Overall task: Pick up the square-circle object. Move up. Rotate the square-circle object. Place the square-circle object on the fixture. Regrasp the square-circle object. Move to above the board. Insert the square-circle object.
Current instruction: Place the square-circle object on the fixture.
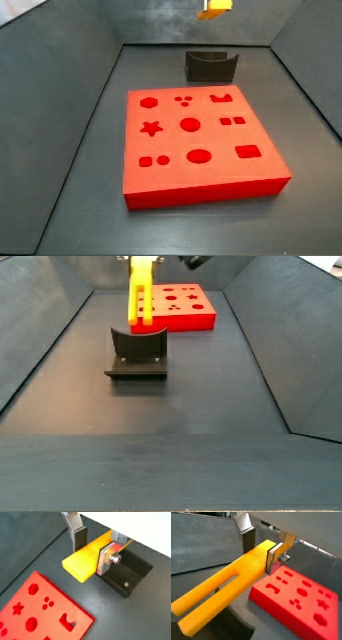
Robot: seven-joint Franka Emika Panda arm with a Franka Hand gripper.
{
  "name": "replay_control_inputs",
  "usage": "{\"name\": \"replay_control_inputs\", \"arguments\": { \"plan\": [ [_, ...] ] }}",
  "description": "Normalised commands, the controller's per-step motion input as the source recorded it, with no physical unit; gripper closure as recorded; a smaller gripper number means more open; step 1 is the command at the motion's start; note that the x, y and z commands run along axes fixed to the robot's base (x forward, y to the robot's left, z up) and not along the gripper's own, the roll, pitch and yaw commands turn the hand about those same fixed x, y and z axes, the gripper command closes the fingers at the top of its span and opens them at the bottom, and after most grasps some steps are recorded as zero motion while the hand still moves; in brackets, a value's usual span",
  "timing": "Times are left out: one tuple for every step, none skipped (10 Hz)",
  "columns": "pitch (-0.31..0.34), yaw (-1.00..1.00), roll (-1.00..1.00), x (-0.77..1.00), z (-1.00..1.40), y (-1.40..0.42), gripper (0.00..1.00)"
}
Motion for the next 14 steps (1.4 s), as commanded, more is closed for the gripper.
{"name": "replay_control_inputs", "arguments": {
  "plan": [
    [0.165, -0.05, -1.00, 0.11, -0.02, 0.04, 1.00],
    [0.169, -0.07, -1.00, 0.06, -0.01, 0.04, 1.00],
    [0.168, -0.10, -1.00, 0.06, -0.01, 0.04, 1.00],
    [0.191, -0.14, -1.00, 0.08, -0.02, 0.04, 1.00],
    [0.193, -0.17, -0.92, 0.09, -0.02, 0.04, 1.00],
    [0.153, -0.19, -0.68, 0.09, -0.03, 0.05, 1.00],
    [0.116, -0.20, -0.50, 0.09, -0.02, 0.05, 1.00],
    [0.079, -0.20, -0.33, 0.08, -0.02, 0.04, 1.00],
    [0.039, -0.19, -0.23, 0.07, -0.01, 0.03, 1.00],
    [-0.001, -0.19, -0.13, 0.09, -1.00, 0.13, 1.00],
    [-0.018, -0.17, -0.13, 0.10, -1.00, 0.13, 1.00],
    [-0.041, -0.14, -0.12, 0.12, -1.00, 0.11, 1.00],
    [-0.063, -0.11, -0.11, 0.12, -1.00, 0.11, 1.00],
    [-0.087, -0.08, -0.11, 0.12, -1.00, 0.10, 1.00]
  ]
}}
